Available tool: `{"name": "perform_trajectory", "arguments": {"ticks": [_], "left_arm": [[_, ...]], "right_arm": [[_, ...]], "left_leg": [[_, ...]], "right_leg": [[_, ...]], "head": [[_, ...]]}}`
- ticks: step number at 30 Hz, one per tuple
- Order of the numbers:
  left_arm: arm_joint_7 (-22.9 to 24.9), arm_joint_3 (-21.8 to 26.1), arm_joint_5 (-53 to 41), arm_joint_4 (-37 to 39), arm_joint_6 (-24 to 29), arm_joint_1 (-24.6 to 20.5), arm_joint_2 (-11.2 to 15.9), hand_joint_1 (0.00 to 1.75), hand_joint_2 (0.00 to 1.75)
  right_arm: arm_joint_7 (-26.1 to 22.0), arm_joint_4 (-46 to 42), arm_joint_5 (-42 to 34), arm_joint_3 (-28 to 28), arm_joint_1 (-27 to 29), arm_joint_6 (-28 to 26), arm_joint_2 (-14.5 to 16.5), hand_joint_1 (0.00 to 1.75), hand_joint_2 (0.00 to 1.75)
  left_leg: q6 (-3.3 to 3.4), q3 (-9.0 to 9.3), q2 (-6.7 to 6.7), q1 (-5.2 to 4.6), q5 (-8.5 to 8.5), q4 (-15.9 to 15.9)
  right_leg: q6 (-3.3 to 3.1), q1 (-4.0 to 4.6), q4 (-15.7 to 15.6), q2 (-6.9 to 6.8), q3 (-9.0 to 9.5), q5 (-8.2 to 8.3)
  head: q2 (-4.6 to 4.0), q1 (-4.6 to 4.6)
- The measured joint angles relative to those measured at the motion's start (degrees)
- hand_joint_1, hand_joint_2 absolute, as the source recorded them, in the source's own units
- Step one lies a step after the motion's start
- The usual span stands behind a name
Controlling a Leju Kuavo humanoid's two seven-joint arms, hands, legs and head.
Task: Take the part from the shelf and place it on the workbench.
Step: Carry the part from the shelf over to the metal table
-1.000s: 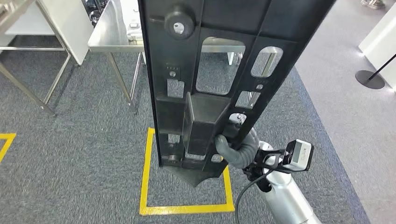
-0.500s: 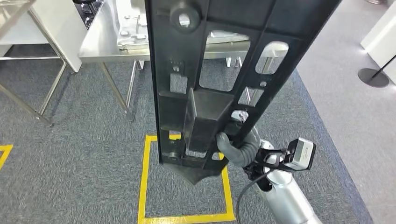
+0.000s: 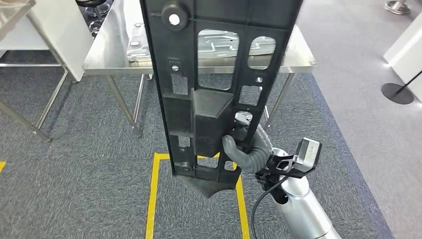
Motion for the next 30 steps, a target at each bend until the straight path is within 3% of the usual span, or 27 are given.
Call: {"name": "perform_trajectory", "arguments": {"ticks": [2, 3, 4, 5, 7, 9, 12, 14, 17, 18, 19, 20, 22, 23, 25, 28, 30], "left_arm": [[0.0, 0.2, -0.1, 0.0, 0.0, 0.0, 0.0, 0.00, 1.75], [0.0, 0.4, -0.1, 0.0, 0.1, 0.0, -0.1, 0.00, 1.75], [0.0, 0.5, -0.1, 0.0, 0.1, 0.1, -0.1, 0.00, 1.75], [0.0, 0.7, -0.1, 0.0, 0.1, 0.1, -0.2, 0.00, 1.75], [0.0, 0.8, -0.2, 0.0, 0.1, 0.2, -0.3, 0.00, 1.75], [0.0, 0.9, -0.3, 0.0, 0.0, 0.1, -0.5, 0.00, 1.75], [0.1, 1.0, -0.6, 0.0, 0.1, 0.0, -0.6, 0.00, 1.75], [0.1, 1.0, -0.7, 0.0, 0.1, 0.0, -0.7, 0.00, 1.75], [0.1, 1.0, -0.8, 0.0, 0.0, -0.1, -0.8, 0.00, 1.75], [0.1, 1.0, -0.8, 0.0, 0.0, 0.0, -0.8, 0.00, 1.75], [0.1, 1.0, -0.8, 0.0, 0.0, 0.1, -0.8, 0.00, 1.75], [0.2, 1.0, -0.8, 0.0, 0.0, 0.1, -0.8, 0.00, 1.75], [0.2, 1.0, -0.8, 0.0, 0.0, 0.2, -0.8, 0.00, 1.75], [0.2, 1.0, -0.9, 0.0, 0.0, 0.2, -0.8, 0.00, 1.75], [0.2, 1.0, -0.9, 0.0, 0.0, 0.2, -0.8, 0.00, 1.75], [0.2, 1.0, -1.1, 0.0, 0.0, 0.3, -0.8, 0.00, 1.75], [0.2, 1.0, -1.3, 0.0, 0.0, 0.3, -0.9, 0.00, 1.75]], "right_arm": [[1.2, 0.2, -0.3, -0.1, 0.0, -1.0, 0.0, 1.75, 1.75], [1.8, 0.4, -0.3, -0.1, 0.1, -1.6, 0.0, 1.75, 1.75], [2.3, 0.5, -0.3, -0.1, 0.2, -2.1, 0.0, 1.75, 1.75], [2.7, 0.6, -0.3, -0.2, 0.2, -2.6, 0.0, 1.75, 1.75], [3.2, 0.7, -0.3, -0.2, 0.2, -3.0, 0.0, 1.75, 1.75], [3.7, 0.7, -0.1, -0.2, 0.2, -3.1, 0.0, 1.75, 1.75], [4.0, 0.7, 0.3, -0.1, 0.3, -3.2, 0.1, 1.75, 1.75], [4.1, 0.6, 0.3, -0.1, 0.3, -3.2, 0.2, 1.75, 1.75], [4.3, 0.6, 0.3, -0.1, 0.5, -3.1, 0.3, 1.75, 1.75], [4.4, 0.6, 0.3, -0.1, 0.7, -3.1, 0.3, 1.75, 1.75], [4.5, 0.6, 0.3, -0.1, 1.0, -3.1, 0.3, 1.75, 1.75], [4.5, 0.7, 0.3, -0.1, 1.1, -3.1, 0.3, 1.75, 1.75], [4.5, 0.7, 0.3, -0.1, 1.3, -3.0, 0.3, 1.75, 1.75], [4.5, 0.7, 0.3, -0.1, 1.3, -3.0, 0.2, 1.75, 1.75], [4.5, 0.7, 0.3, -0.1, 1.3, -2.9, 0.2, 1.75, 1.75], [4.5, 0.6, 0.5, -0.1, 1.5, -2.8, 0.2, 1.75, 1.75], [4.5, 0.3, 0.7, -0.1, 1.5, -2.8, 0.1, 1.75, 1.75]], "left_leg": [[0.17, 0.35, -0.05, -0.01, -0.59, 0.0], [0.16, 0.64, -0.08, -0.02, -0.93, 0.0], [0.12, 1.05, -0.10, -0.02, -1.29, 0.0], [0.04, 1.56, -0.13, -0.02, -1.66, 0.0], [-0.22, 2.69, -0.17, -0.04, -2.48, 0.0], [-0.79, 3.31, -0.20, -0.08, -3.16, -0.1], [-2.02, 3.77, -0.14, -0.20, -3.21, 0.6], [-2.63, 3.16, -0.11, -0.17, -4.44, 3.1], [-3.05, -2.42, -0.10, 0.03, -9.12, 12.9], [-3.12, -4.31, -0.10, 0.06, -9.85, 15.4], [-3.18, -5.36, -0.10, 0.07, -9.46, 16.2], [-3.17, -5.30, -0.09, 0.07, -7.78, 14.6], [-2.80, -2.68, -0.08, 0.04, -2.59, 7.0], [-2.47, -1.42, -0.05, -0.12, -1.31, 3.5], [-1.60, -0.30, -0.02, -0.48, -0.90, 0.5], [-0.49, 0.63, -0.09, -0.38, -0.91, -0.1], [0.05, 1.56, -0.10, -0.17, -1.18, -0.3]], "right_leg": [[0.51, -0.22, 7.0, -0.04, -5.08, -3.08], [0.70, -0.31, 8.9, -0.05, -6.97, -3.86], [0.77, -0.35, 8.8, -0.07, -7.79, -3.33], [0.70, -0.35, 6.7, -0.08, -7.58, -1.57], [0.20, -0.21, -1.1, -0.16, -5.11, 4.03], [-0.61, 0.20, -6.4, -0.31, -3.42, 6.12], [-1.89, 0.25, -7.7, -0.28, -2.54, 6.28], [-2.50, -0.04, -8.1, -0.31, -1.31, 6.35], [-2.91, 0.03, -8.2, -0.35, -0.39, 5.63], [-2.94, 0.09, -8.2, -0.30, -0.17, 5.34], [-2.92, 0.12, -8.1, -0.23, 0.12, 5.03], [-2.86, 0.14, -8.1, -0.15, 0.56, 4.68], [-2.60, 0.16, -8.1, -0.08, 1.68, 3.84], [-2.39, 0.19, -8.1, -0.05, 2.10, 3.50], [-1.72, 0.27, -8.0, -0.02, 2.45, 3.04], [-0.67, 0.32, -6.6, -0.03, 2.43, 2.80], [-0.19, 0.12, -1.9, -0.06, -0.04, 1.49]], "head": [[0.01, 0.12], [0.01, 0.11], [0.01, 0.13], [0.01, 0.13], [0.01, 0.13], [0.01, 0.07], [0.01, -0.03], [0.00, -0.21], [-0.01, -0.43], [-0.01, -0.42], [0.00, -0.44], [0.00, -0.44], [-0.01, -0.42], [-0.01, -0.40], [-0.01, -0.38], [0.00, -0.34], [0.00, -0.18]]}}
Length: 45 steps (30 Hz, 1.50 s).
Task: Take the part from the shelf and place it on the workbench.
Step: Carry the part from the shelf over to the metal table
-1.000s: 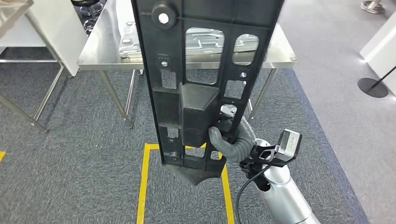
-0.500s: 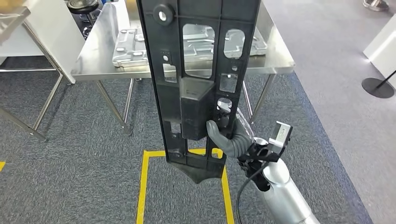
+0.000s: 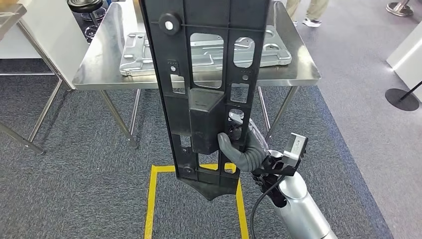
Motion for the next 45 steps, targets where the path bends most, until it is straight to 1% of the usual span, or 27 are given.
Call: {"name": "perform_trajectory", "arguments": {"ticks": [3, 4, 5, 7, 8, 9, 12, 14, 16, 18, 19, 20, 21, 23, 25, 27, 29, 31, 33, 34, 35, 36, 38, 40, 41, 43, 45], "left_arm": [[0.0, 0.0, -0.2, 0.0, 0.0, 0.0, 0.0, 0.00, 1.75], [0.1, 0.0, -0.2, 0.0, 0.0, 0.0, 0.0, 0.00, 1.75], [0.1, 0.0, -0.3, 0.0, -0.1, 0.1, 0.0, 0.00, 1.75], [0.2, 0.0, -0.3, 0.0, -0.2, 0.2, 0.0, 0.00, 1.75], [0.3, 0.0, -0.3, 0.0, -0.2, 0.2, 0.0, 0.00, 1.75], [0.3, 0.0, -0.3, 0.0, -0.2, 0.1, 0.0, 0.00, 1.75], [0.5, 0.2, -0.3, 0.0, -0.2, -0.1, 0.0, 0.00, 1.75], [0.5, 0.2, -0.5, 0.0, -0.2, -0.2, 0.0, 0.00, 1.75], [0.6, 0.3, -0.7, 0.0, -0.5, -0.4, 0.1, 0.00, 1.75], [0.5, 0.3, -0.9, 0.0, -0.9, -0.3, 0.1, 0.00, 1.75], [0.5, 0.3, -1.0, 0.0, -1.0, -0.2, 0.1, 0.00, 1.75], [0.5, 0.3, -1.2, 0.0, -1.1, -0.2, 0.2, 0.00, 1.75], [0.5, 0.3, -1.4, 0.0, -1.2, -0.1, 0.2, 0.00, 1.75], [0.4, 0.3, -1.7, 0.0, -1.3, -0.1, 0.3, 0.00, 1.75], [0.3, 0.3, -1.9, 0.0, -1.6, -0.1, 0.4, 0.00, 1.75], [0.1, 0.3, -2.0, 0.0, -1.9, -0.2, 0.4, 0.00, 1.75], [-0.2, 0.3, -2.2, 0.0, -2.1, -0.4, 0.4, 0.00, 1.75], [-0.3, 0.3, -2.5, 0.0, -2.2, -0.5, 0.4, 0.00, 1.75], [-0.4, 0.3, -2.5, 0.0, -2.2, -0.7, 0.4, 0.00, 1.75], [-0.3, 0.3, -2.5, 0.0, -2.1, -0.7, 0.4, 0.00, 1.75], [-0.3, 0.3, -2.5, 0.0, -2.1, -0.6, 0.4, 0.00, 1.75], [-0.2, 0.3, -2.5, 0.0, -2.0, -0.6, 0.4, 0.00, 1.75], [-0.2, 0.3, -2.5, 0.0, -2.0, -0.6, 0.3, 0.00, 1.75], [-0.2, 0.3, -2.6, 0.0, -2.0, -0.6, 0.1, 0.00, 1.75], [-0.2, 0.3, -2.7, 0.1, -2.0, -0.7, 0.0, 0.00, 1.75], [-0.3, 0.3, -2.8, 0.1, -2.0, -0.8, 0.0, 0.00, 1.75], [-0.3, 0.3, -2.9, 0.0, -2.0, -0.9, 0.0, 0.00, 1.75]], "right_arm": [[-0.1, -0.3, 1.0, 0.0, 0.8, 0.0, -0.1, 1.75, 1.75], [-0.1, -0.3, 1.3, 0.0, 1.1, 0.0, -0.1, 1.75, 1.75], [-0.1, -0.3, 1.5, 0.0, 1.4, 0.1, -0.2, 1.75, 1.75], [-0.4, -0.5, 1.8, 0.0, 1.7, 0.3, -0.2, 1.75, 1.75], [-0.6, -0.5, 1.9, 0.0, 1.7, 0.5, -0.3, 1.75, 1.75], [-0.9, -0.6, 1.9, 0.0, 1.7, 0.8, -0.4, 1.75, 1.75], [-1.5, -0.7, 2.0, 0.1, 2.0, 1.4, -0.5, 1.75, 1.75], [-1.7, -0.8, 2.1, 0.1, 1.9, 1.8, -0.5, 1.75, 1.75], [-1.8, -0.9, 2.2, 0.1, 1.6, 2.1, -0.5, 1.75, 1.75], [-1.8, -0.9, 2.3, 0.1, 1.2, 2.6, -0.5, 1.75, 1.75], [-1.9, -0.9, 2.3, 0.1, 1.0, 2.9, -0.5, 1.75, 1.75], [-1.9, -0.9, 2.4, 0.1, 0.8, 3.3, -0.5, 1.75, 1.75], [-2.0, -0.9, 2.4, 0.1, 0.3, 3.7, -0.5, 1.75, 1.75], [-2.0, -1.1, 2.1, 0.2, -1.1, 4.4, -0.5, 1.75, 1.75], [-1.7, -1.2, 1.1, 0.2, -3.0, 5.2, -0.4, 1.75, 1.75], [-1.1, -1.5, -0.3, 0.1, -5.0, 5.9, -0.4, 1.75, 1.75], [-0.5, -1.9, -1.9, -0.1, -6.9, 6.5, -0.4, 1.75, 1.75], [0.1, -2.2, -3.6, -0.4, -8.7, 7.0, -0.4, 1.75, 1.75], [0.7, -2.3, -4.8, -0.7, -9.9, 7.3, -0.4, 1.75, 1.75], [1.0, -2.3, -5.1, -0.9, -10.1, 7.3, -0.4, 1.75, 1.75], [1.2, -2.4, -5.5, -1.1, -10.3, 7.3, -0.4, 1.75, 1.75], [1.4, -2.4, -5.7, -1.2, -10.5, 7.4, -0.4, 1.75, 1.75], [1.7, -2.6, -6.2, -1.4, -11.1, 7.4, -0.4, 1.75, 1.75], [2.1, -2.6, -6.9, -1.7, -11.5, 7.4, -0.5, 1.75, 1.75], [2.2, -2.6, -7.2, -1.9, -11.6, 7.4, -0.6, 1.75, 1.75], [2.5, -2.7, -7.7, -2.2, -11.8, 7.3, -0.7, 1.75, 1.75], [2.5, -2.7, -8.0, -2.5, -12.0, 7.2, -0.7, 1.75, 1.75]], "left_leg": [[0.30, 0.91, -0.03, 0.02, -0.97, 0.0], [0.25, 1.37, -0.06, 0.03, -1.39, 0.0], [0.15, 1.97, -0.09, 0.03, -1.86, 0.0], [-0.16, 3.35, -0.12, 0.04, -2.93, -0.1], [-0.40, 3.97, -0.13, 0.00, -3.45, 0.0], [-0.73, 4.36, -0.13, -0.02, -3.94, -0.1], [-1.89, 5.28, -0.06, -0.10, -4.44, 0.2], [-2.41, 4.97, -0.01, -0.01, -4.83, 2.4], [-2.74, 1.94, 0.00, 0.19, -6.80, 8.1], [-3.04, -2.83, 0.00, 0.28, -9.70, 14.7], [-3.12, -4.56, 0.00, 0.29, -10.38, 16.1], [-3.12, -5.51, 0.01, 0.29, -10.04, 15.6], [-3.03, -5.48, 0.02, 0.29, -8.29, 13.2], [-2.65, -4.32, 0.09, 0.21, -2.39, 6.2], [-2.05, -3.52, 0.18, -0.09, 1.23, 2.2], [-1.31, -3.14, 0.15, -0.26, 1.34, 1.6], [-0.62, -2.34, 0.05, -0.07, 1.24, 1.1], [-0.13, -1.48, 0.00, 0.09, 0.85, 0.7], [0.07, -0.73, -0.04, 0.09, 0.08, 0.7], [0.08, -0.23, -0.09, 0.09, -0.39, 0.7], [0.05, 0.44, -0.16, 0.08, -0.92, 0.7], [-0.02, 1.22, -0.23, 0.05, -1.49, 0.7], [-0.27, 2.91, -0.31, -0.09, -2.73, 0.7], [-0.77, 3.88, -0.41, -0.22, -3.79, 0.5], [-1.10, 4.16, -0.41, -0.27, -4.03, 0.6], [-1.79, 4.60, -0.34, -0.28, -4.24, 0.7], [-2.28, 3.64, -0.21, -0.22, -4.59, 3.6]], "right_leg": [[0.64, -0.41, 10.4, -0.03, -7.08, -4.08], [0.81, -0.53, 11.4, -0.04, -8.49, -4.22], [0.90, -0.64, 10.3, -0.05, -8.88, -3.05], [0.68, -0.73, 2.8, -0.11, -7.01, 2.50], [0.43, -0.58, -0.9, -0.19, -5.90, 4.62], [0.09, -0.40, -3.3, -0.26, -5.11, 5.75], [-1.14, -0.11, -5.0, -0.23, -4.14, 5.65], [-1.93, -0.31, -5.5, -0.19, -2.85, 5.59], [-2.35, -0.37, -5.7, -0.24, -1.77, 5.05], [-2.50, -0.28, -5.7, -0.20, -1.01, 4.22], [-2.49, -0.25, -5.7, -0.13, -0.48, 3.72], [-2.44, -0.25, -5.7, -0.07, 0.16, 3.18], [-2.34, -0.26, -5.7, -0.02, 0.92, 2.60], [-2.01, -0.20, -5.6, 0.01, 2.45, 1.41], [-1.38, -0.11, -5.6, 0.09, 3.27, 0.48], [-0.66, -0.06, -5.5, 0.17, 3.51, 0.20], [-0.13, -0.17, -3.5, 0.09, 2.83, -0.01], [0.45, -0.36, 2.3, 0.00, -0.59, -1.46], [0.89, -0.46, 9.3, -0.02, -5.68, -4.14], [0.97, -0.49, 11.3, -0.03, -7.59, -4.97], [0.94, -0.49, 11.3, -0.03, -8.64, -4.76], [0.79, -0.45, 9.2, -0.03, -8.71, -3.23], [-0.02, -0.10, 1.6, -0.01, -7.30, 2.95], [-0.90, 0.34, -3.7, -0.01, -6.16, 7.01], [-1.20, 0.47, -4.6, 0.01, -5.97, 7.52], [-1.66, 0.33, -5.1, 0.05, -5.12, 7.17], [-2.21, 0.02, -5.8, 0.05, -3.73, 6.77]], "head": [[0.00, 0.17], [0.00, 0.17], [0.00, 0.18], [0.00, 0.20], [0.00, 0.19], [0.01, 0.20], [0.01, 0.15], [0.01, 0.03], [0.01, -0.17], [0.01, -0.34], [0.01, -0.37], [0.01, -0.40], [0.01, -0.41], [0.01, -0.41], [0.00, -0.44], [0.00, -0.45], [0.01, -0.37], [0.01, -0.22], [0.01, -0.12], [0.01, -0.13], [0.01, -0.12], [0.01, -0.11], [0.00, -0.12], [0.00, -0.19], [0.00, -0.23], [0.01, -0.26], [0.01, -0.33]]}}
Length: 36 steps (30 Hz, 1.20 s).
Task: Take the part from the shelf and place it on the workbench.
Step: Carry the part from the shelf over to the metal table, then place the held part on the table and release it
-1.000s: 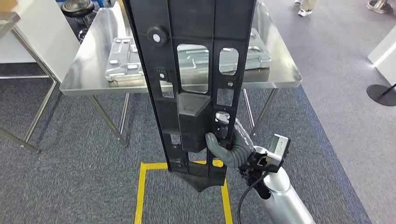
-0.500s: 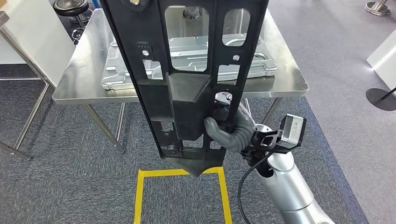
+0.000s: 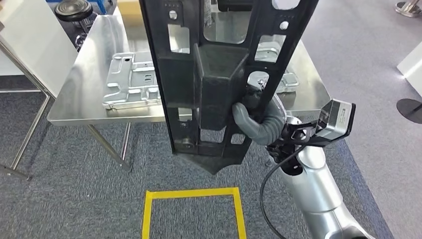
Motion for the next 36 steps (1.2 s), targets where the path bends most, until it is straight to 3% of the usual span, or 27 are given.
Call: {"name": "perform_trajectory", "arguments": {"ticks": [3, 5, 6, 7, 8, 10, 11, 14, 16, 18, 19, 20, 21, 23, 24, 25, 27, 29, 31, 34, 35, 36], "left_arm": [[0.0, 0.0, 0.0, 0.0, 0.0, -0.2, 0.0, 0.00, 1.75], [0.1, 0.0, 0.0, 0.0, 0.1, 0.0, 0.0, 0.00, 1.75], [0.1, 0.0, 0.1, 0.0, 0.1, 0.0, 0.0, 0.00, 1.75], [0.1, 0.0, 0.2, 0.0, 0.2, 0.1, 0.0, 0.00, 1.75], [0.1, 0.1, 0.3, 0.0, 0.3, 0.2, 0.0, 0.00, 1.75], [0.2, 0.2, 0.4, 0.0, 0.5, 0.2, 0.0, 0.00, 1.75], [0.2, 0.2, 0.5, 0.0, 0.6, 0.3, 0.0, 0.00, 1.75], [0.1, 0.5, 0.5, 0.0, 0.7, 0.3, 0.0, 0.00, 1.75], [0.0, 0.7, 0.5, 0.0, 0.8, 0.2, 0.0, 0.00, 1.75], [0.0, 0.9, 0.5, 0.0, 0.8, 0.1, 0.0, 0.00, 1.75], [0.0, 1.0, 0.5, 0.0, 0.8, 0.1, 0.0, 0.00, 1.75], [0.0, 1.1, 0.5, 0.0, 0.8, 0.1, 0.0, 0.00, 1.75], [0.0, 1.1, 0.5, 0.0, 0.8, 0.1, 0.0, 0.00, 1.75], [0.0, 1.1, 0.5, 0.0, 0.8, 0.2, 0.0, 0.00, 1.75], [0.0, 1.1, 0.5, 0.0, 0.8, 0.1, -0.1, 0.00, 1.75], [0.0, 1.1, 0.6, 0.0, 0.8, 0.1, -0.2, 0.00, 1.75], [0.0, 1.1, 0.6, 0.0, 0.9, -0.1, -0.3, 0.00, 1.75], [0.0, 1.2, 0.7, 0.0, 0.9, -0.1, -0.2, 0.00, 1.75], [0.0, 1.2, 0.8, 0.0, 0.9, -0.2, -0.1, 0.00, 1.75], [0.0, 1.2, 0.9, -0.1, 0.9, -0.1, 0.0, 0.00, 1.75], [0.0, 1.2, 1.0, -0.1, 0.9, 0.0, 0.0, 0.00, 1.75], [0.0, 1.2, 1.0, -0.1, 0.8, 0.1, 0.0, 0.00, 1.75]], "right_arm": [[0.0, 0.1, -0.3, -0.2, -0.1, -0.1, -0.1, 1.75, 1.75], [0.1, 0.4, -0.4, -0.2, 0.2, -0.1, -0.2, 1.75, 1.75], [0.1, 0.5, -0.5, -0.2, 0.2, -0.1, -0.2, 1.75, 1.75], [0.0, 0.7, -0.6, -0.2, 0.3, -0.1, -0.3, 1.75, 1.75], [0.0, 0.9, -0.6, -0.2, 0.3, -0.1, -0.3, 1.75, 1.75], [0.0, 1.3, -0.7, -0.2, 0.3, -0.1, -0.3, 1.75, 1.75], [0.0, 1.5, -0.7, -0.2, 0.3, -0.2, -0.3, 1.75, 1.75], [0.0, 1.8, -0.9, -0.2, 0.1, -0.4, -0.3, 1.75, 1.75], [-0.1, 1.8, -1.2, -0.2, 0.0, -0.4, -0.3, 1.75, 1.75], [-0.1, 2.0, -1.5, -0.3, 0.0, -0.5, -0.3, 1.75, 1.75], [-0.1, 2.1, -1.5, -0.3, 0.2, -0.6, -0.3, 1.75, 1.75], [-0.1, 2.3, -1.6, -0.3, 0.3, -0.6, -0.4, 1.75, 1.75], [-0.1, 2.4, -1.6, -0.3, 0.4, -0.7, -0.4, 1.75, 1.75], [-0.1, 2.5, -1.6, -0.4, 0.3, -0.7, -0.4, 1.75, 1.75], [-0.1, 2.5, -1.6, -0.4, 0.3, -0.7, -0.4, 1.75, 1.75], [-0.1, 2.5, -1.7, -0.4, 0.2, -0.7, -0.4, 1.75, 1.75], [0.0, 2.6, -1.7, -0.4, 0.1, -0.7, -0.4, 1.75, 1.75], [0.0, 2.6, -1.7, -0.4, 0.0, -0.7, -0.3, 1.75, 1.75], [0.0, 2.6, -1.7, -0.5, -0.2, -0.7, -0.3, 1.75, 1.75], [0.0, 2.7, -1.7, -0.4, -0.2, -0.7, -0.1, 1.75, 1.75], [0.0, 2.8, -1.7, -0.4, -0.1, -0.7, -0.1, 1.75, 1.75], [0.0, 2.9, -1.7, -0.4, 0.0, -0.7, -0.1, 1.75, 1.75]], "left_leg": [[-0.54, -6.42, 0.09, 0.32, -3.54, 10.0], [-0.82, -9.72, 0.11, 0.52, -5.14, 12.7], [-0.93, -10.04, 0.13, 0.62, -4.13, 11.3], [-0.98, -9.60, 0.17, 0.73, -1.72, 8.2], [-0.98, -8.84, 0.24, 0.83, 1.74, 4.2], [-0.65, -7.66, 0.38, 0.74, 6.09, -1.1], [-0.35, -7.48, 0.42, 0.64, 6.91, -1.9], [0.67, -7.00, 0.30, 0.59, 6.61, -1.8], [1.33, -6.34, 0.29, 0.74, 6.17, -2.1], [1.72, -5.85, 0.29, 0.69, 5.55, -2.2], [1.77, -5.58, 0.26, 0.64, 5.22, -2.2], [1.80, -5.20, 0.22, 0.58, 4.86, -2.2], [1.79, -4.69, 0.16, 0.51, 4.46, -2.2], [1.70, -3.45, 0.05, 0.37, 3.56, -2.2], [1.54, -2.93, 0.02, 0.23, 3.13, -2.2], [1.33, -2.62, -0.02, 0.15, 2.78, -2.3], [0.78, -2.38, 0.01, 0.09, 2.36, -2.5], [0.21, -2.03, 0.11, 0.08, 1.99, -2.8], [-0.37, -2.97, 0.17, 0.08, 0.71, -0.4], [-1.01, -9.39, 0.19, 0.39, -2.77, 10.4], [-1.17, -11.30, 0.19, 0.47, -2.77, 12.9], [-1.29, -12.26, 0.20, 0.56, -1.62, 13.3]], "right_leg": [[-0.38, -0.11, -0.3, -0.04, 1.48, -1.12], [-0.24, -0.18, -0.2, 0.04, 2.56, -2.13], [-0.10, -0.24, -0.2, 0.07, 3.28, -2.71], [0.08, -0.31, -0.1, 0.09, 4.06, -3.35], [0.31, -0.34, 0.0, 0.08, 4.79, -4.02], [0.93, -0.25, 0.3, 0.16, 5.73, -5.15], [1.28, -0.18, 0.4, 0.20, 5.90, -5.59], [2.25, -0.29, 0.8, 0.18, 6.07, -6.70], [2.85, -0.46, 4.8, 0.06, 4.22, -8.61], [3.25, -0.56, 12.9, -0.03, -0.70, -11.24], [3.34, -0.59, 16.3, -0.04, -3.28, -11.79], [3.31, -0.60, 18.0, -0.04, -5.06, -11.20], [3.15, -0.58, 17.2, -0.04, -5.66, -9.33], [2.38, -0.31, 10.0, -0.05, -3.90, -3.46], [1.87, -0.07, 6.3, -0.07, -2.59, -1.34], [1.42, 0.14, 3.5, -0.13, -1.58, -0.30], [0.85, 0.42, 1.8, -0.16, -0.80, -0.57], [0.57, 0.14, 0.9, -0.08, -0.19, -0.86], [0.24, -0.28, 0.0, -0.15, 0.93, -1.06], [-0.13, -0.31, -0.4, -0.33, 2.21, -1.89], [-0.13, -0.31, -0.3, -0.32, 2.63, -2.29], [-0.07, -0.33, -0.2, -0.28, 3.11, -2.73]], "head": [[0.01, -0.10], [0.00, -0.09], [0.00, -0.10], [-0.01, -0.09], [-0.01, -0.10], [-0.01, -0.08], [-0.01, -0.06], [0.00, 0.00], [0.01, 0.18], [0.01, 0.35], [0.01, 0.37], [0.01, 0.39], [0.01, 0.41], [0.01, 0.42], [0.01, 0.31], [0.01, 0.27], [0.00, 0.16], [0.00, 0.18], [0.00, 0.09], [-0.01, -0.02], [-0.01, -0.04], [0.00, -0.03]]}}
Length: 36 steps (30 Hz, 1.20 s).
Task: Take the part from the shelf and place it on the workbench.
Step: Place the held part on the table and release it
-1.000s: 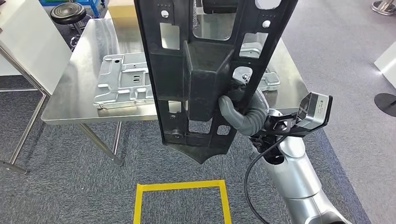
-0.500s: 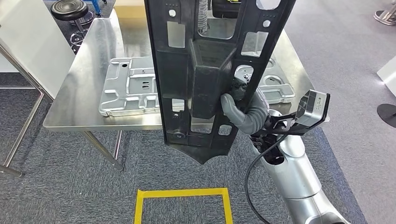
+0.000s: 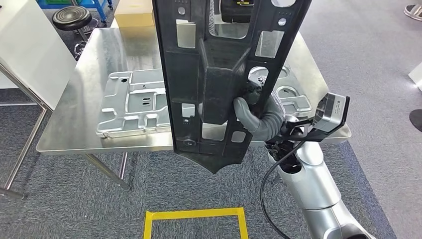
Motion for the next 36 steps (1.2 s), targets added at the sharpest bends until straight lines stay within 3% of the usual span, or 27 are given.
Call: {"name": "perform_trajectory", "arguments": {"ticks": [1, 3, 4, 5, 8, 10, 11, 13, 14, 15, 16, 18, 19, 20, 22, 25, 27, 29, 30, 31, 33, 34, 36], "left_arm": [[0.0, 0.0, 0.0, 0.0, 0.0, 0.1, 0.0, 0.00, 1.75], [0.0, 0.1, 0.0, 0.0, -0.1, 0.1, 0.0, 0.00, 1.75], [0.0, 0.1, 0.0, 0.0, 0.0, 0.1, 0.0, 0.00, 1.75], [0.0, 0.2, 0.1, 0.0, 0.0, 0.1, 0.0, 0.00, 1.75], [0.0, 0.3, 0.1, 0.0, 0.1, 0.2, 0.0, 0.00, 1.75], [0.0, 0.3, 0.1, 0.0, 0.1, 0.2, 0.0, 0.00, 1.75], [0.0, 0.3, 0.1, 0.0, 0.1, 0.2, 0.0, 0.00, 1.75], [-0.1, 0.4, 0.0, 0.0, 0.1, 0.1, 0.0, 0.00, 1.75], [-0.1, 0.4, 0.0, 0.0, 0.1, 0.1, 0.0, 0.00, 1.75], [-0.1, 0.4, 0.0, 0.0, 0.1, 0.2, 0.0, 0.00, 1.75], [-0.1, 0.4, -0.1, 0.0, 0.1, 0.2, 0.0, 0.00, 1.75], [0.0, 0.6, -0.2, 0.0, 0.1, 0.3, -0.1, 0.00, 1.75], [0.0, 0.6, -0.3, 0.0, 0.1, 0.3, -0.2, 0.00, 1.75], [0.0, 0.6, -0.5, 0.0, 0.0, 0.2, -0.2, 0.00, 1.75], [-0.1, 0.7, -0.9, 0.0, -0.1, 0.1, -0.3, 0.00, 1.75], [-0.3, 0.7, -1.5, 0.0, -0.2, 0.0, -0.3, 0.00, 1.75], [-0.4, 0.7, -1.8, 0.0, -0.4, 0.0, -0.2, 0.00, 1.75], [-0.4, 0.7, -2.0, 0.0, -0.6, 0.1, -0.1, 0.00, 1.75], [-0.4, 0.7, -2.1, 0.0, -0.7, 0.2, -0.1, 0.00, 1.75], [-0.4, 0.7, -2.2, 0.0, -0.8, 0.2, -0.1, 0.00, 1.75], [-0.4, 0.7, -2.4, 0.0, -0.9, 0.3, 0.0, 0.00, 1.75], [-0.4, 0.7, -2.5, 0.0, -0.9, 0.2, 0.1, 0.00, 1.75], [-0.4, 0.7, -2.6, 0.0, -0.8, 0.3, 0.1, 0.00, 1.75]], "right_arm": [[0.0, 0.1, 0.0, 0.0, 0.1, 0.0, 0.0, 1.75, 1.75], [-0.1, 0.1, 0.0, 0.0, 0.1, 0.0, 0.0, 1.75, 1.75], [-0.1, 0.2, 0.0, 0.0, 0.1, 0.1, 0.1, 1.75, 1.75], [-0.2, 0.2, 0.0, 0.0, 0.1, 0.1, 0.1, 1.75, 1.75], [-0.3, 0.3, 0.0, 0.1, 0.3, 0.3, 0.1, 1.75, 1.75], [-0.3, 0.3, 0.0, 0.1, 0.3, 0.4, 0.1, 1.75, 1.75], [-0.3, 0.3, 0.0, 0.0, 0.3, 0.4, 0.1, 1.75, 1.75], [-0.4, 0.3, 0.0, 0.0, 0.5, 0.4, 0.1, 1.75, 1.75], [-0.4, 0.3, 0.0, 0.0, 0.7, 0.4, 0.1, 1.75, 1.75], [-0.4, 0.3, 0.0, 0.0, 0.9, 0.4, 0.1, 1.75, 1.75], [-0.5, 0.3, 0.0, -0.1, 1.1, 0.4, 0.0, 1.75, 1.75], [-0.5, 0.0, 0.0, -0.3, 1.2, 0.3, 0.0, 1.75, 1.75], [-0.6, -0.3, 0.0, -0.5, 1.2, 0.3, 0.0, 1.75, 1.75], [-0.6, -0.6, 0.1, -0.7, 1.3, 0.2, 0.0, 1.75, 1.75], [-0.6, -1.3, 0.3, -1.2, 1.7, -0.1, 0.0, 1.75, 1.75], [-0.7, -2.7, 0.8, -2.3, 2.8, -0.6, -0.2, 1.75, 1.75], [-0.8, -3.4, 0.9, -3.0, 3.4, -0.6, -0.3, 1.75, 1.75], [-0.9, -3.8, 1.0, -3.7, 4.1, -0.7, -0.5, 1.75, 1.75], [-0.9, -4.0, 1.0, -4.1, 4.4, -0.7, -0.7, 1.75, 1.75], [-0.9, -4.2, 1.0, -4.6, 4.7, -0.8, -0.9, 1.75, 1.75], [-0.9, -4.7, 1.2, -5.8, 4.8, -1.2, -1.2, 1.75, 1.75], [-0.9, -5.0, 1.5, -6.4, 4.8, -1.5, -1.4, 1.75, 1.75], [-0.8, -5.2, 1.9, -7.2, 4.7, -2.2, -1.6, 1.75, 1.75]], "left_leg": [[-0.06, 0.23, 0.01, 0.09, 2.27, -2.0], [-0.04, 2.73, 0.07, 0.23, 7.31, -9.4], [0.17, 3.96, 0.08, 0.23, 8.50, -12.5], [0.46, 4.64, 0.09, 0.21, 8.84, -14.3], [1.63, 5.01, -0.02, 0.05, 7.91, -15.2], [2.35, 5.56, -0.03, 0.15, 7.56, -15.4], [2.66, 5.91, -0.02, 0.22, 7.36, -15.5], [3.01, 6.39, -0.02, 0.16, 6.88, -15.6], [3.07, 6.68, -0.04, 0.11, 6.61, -15.6], [3.08, 7.04, -0.08, 0.06, 6.31, -15.6], [3.05, 7.56, -0.12, -0.02, 5.97, -15.6], [2.95, 8.68, -0.18, -0.18, 5.21, -15.6], [2.80, 9.13, -0.22, -0.32, 4.86, -15.7], [2.60, 9.36, -0.23, -0.39, 4.59, -15.7], [2.01, 9.63, -0.20, -0.44, 4.26, -16.0], [1.19, 9.70, -0.05, -0.59, 3.13, -15.0], [0.79, 6.90, -0.03, -0.42, 0.52, -9.1], [0.40, 2.37, -0.01, -0.20, -1.73, -1.6], [0.24, 0.90, 0.00, -0.10, -1.39, 0.0], [0.14, 0.54, 0.00, -0.02, 0.23, -0.7], [0.09, 2.65, 0.06, 0.17, 5.47, -7.5], [0.15, 4.10, 0.07, 0.14, 7.21, -11.0], [0.30, 5.75, 0.06, 0.02, 8.09, -14.5]], "right_leg": [[0.12, -0.05, 0.1, 0.04, 0.55, -0.49], [0.57, -0.02, 0.4, 0.11, 1.56, -1.60], [0.83, 0.09, 0.6, 0.17, 1.75, -2.03], [1.07, 0.21, 0.8, 0.22, 1.76, -2.32], [1.85, 0.21, 0.8, 0.23, 1.66, -2.86], [2.49, 0.02, 2.9, 0.18, 0.94, -4.14], [2.77, -0.08, 5.8, 0.16, -0.49, -5.41], [3.08, -0.17, 14.0, 0.15, -5.27, -8.22], [3.13, -0.19, 17.1, 0.15, -7.51, -8.73], [3.07, -0.18, 18.4, 0.15, -8.85, -8.09], [2.86, -0.15, 17.1, 0.15, -8.98, -6.13], [2.00, 0.14, 9.5, 0.15, -6.56, -0.58], [1.49, 0.37, 5.8, 0.11, -5.11, 1.34], [1.13, 0.58, 3.2, 0.06, -4.12, 2.18], [0.73, 0.83, 1.6, 0.06, -3.42, 1.86], [0.30, 0.24, 0.1, 0.15, -2.04, 1.66], [0.01, -0.05, -0.5, 0.04, -0.90, 1.35], [-0.12, -0.02, -0.5, 0.03, -0.26, 0.74], [-0.09, -0.02, -0.4, 0.06, 0.09, 0.37], [0.00, -0.05, -0.2, 0.12, 0.50, -0.07], [0.37, -0.15, 0.2, 0.21, 1.44, -1.18], [0.67, -0.09, 0.6, 0.27, 1.77, -1.74], [1.11, 0.08, 1.0, 0.34, 2.02, -2.42]], "head": [[0.01, -0.02], [0.00, 0.01], [0.00, -0.03], [-0.01, -0.02], [0.00, 0.06], [0.00, 0.23], [0.00, 0.30], [0.00, 0.41], [0.00, 0.40], [0.00, 0.42], [0.01, 0.42], [0.01, 0.43], [0.01, 0.36], [0.01, 0.33], [0.01, 0.27], [0.00, 0.21], [0.00, 0.13], [0.00, 0.07], [0.00, 0.06], [-0.01, 0.06], [-0.01, 0.06], [-0.01, 0.04], [0.01, -0.03]]}}
